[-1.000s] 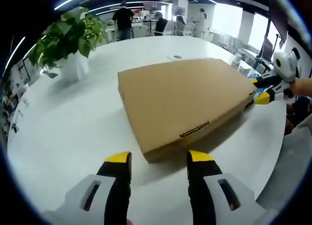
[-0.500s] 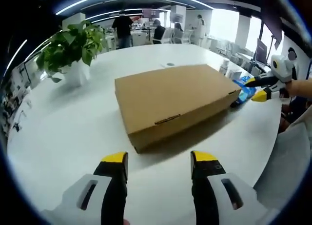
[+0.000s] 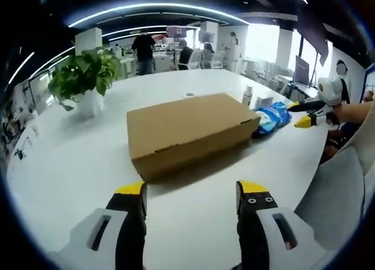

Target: Operate the shoe box by opening the lid, removing the specified soft item, and placing it in the target area until the item is outside and the box remains undamaged.

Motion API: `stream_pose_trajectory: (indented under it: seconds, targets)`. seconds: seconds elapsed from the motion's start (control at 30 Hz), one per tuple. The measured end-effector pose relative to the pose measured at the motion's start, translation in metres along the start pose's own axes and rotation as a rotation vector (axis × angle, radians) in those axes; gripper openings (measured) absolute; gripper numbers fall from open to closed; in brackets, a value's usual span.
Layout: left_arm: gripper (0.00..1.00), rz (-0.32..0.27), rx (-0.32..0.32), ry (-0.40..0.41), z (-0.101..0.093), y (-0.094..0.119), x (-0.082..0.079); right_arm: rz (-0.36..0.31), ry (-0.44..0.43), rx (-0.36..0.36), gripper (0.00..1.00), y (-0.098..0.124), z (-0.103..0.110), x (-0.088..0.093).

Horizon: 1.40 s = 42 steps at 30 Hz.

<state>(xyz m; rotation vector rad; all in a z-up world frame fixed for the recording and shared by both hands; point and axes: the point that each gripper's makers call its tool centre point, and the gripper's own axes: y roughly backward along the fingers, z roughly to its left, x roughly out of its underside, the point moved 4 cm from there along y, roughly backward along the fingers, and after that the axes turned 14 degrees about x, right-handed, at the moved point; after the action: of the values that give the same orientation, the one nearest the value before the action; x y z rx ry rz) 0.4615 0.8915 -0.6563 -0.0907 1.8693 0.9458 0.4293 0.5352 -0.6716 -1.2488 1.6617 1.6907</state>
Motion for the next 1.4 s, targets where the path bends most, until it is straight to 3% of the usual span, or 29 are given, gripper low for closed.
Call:
stream_pose_trajectory:
  seconds: [0.73,1.13,1.4]
  targets:
    - [0.86,-0.108,0.051,-0.045,-0.069,0.022,-0.005,-0.021,-0.04,0.136,0.75,0.078,-0.021,0.025]
    - [1.0,-0.13,0.069,-0.053,-0.074,0.028,-0.004,-0.045,-0.09,0.143,0.96,0.093,-0.025,0.029]
    - [1.0,-0.125,0.066,-0.056,-0.074,0.031,0.0,-0.049,-0.092,0.147,0.96,0.094,-0.026,0.028]
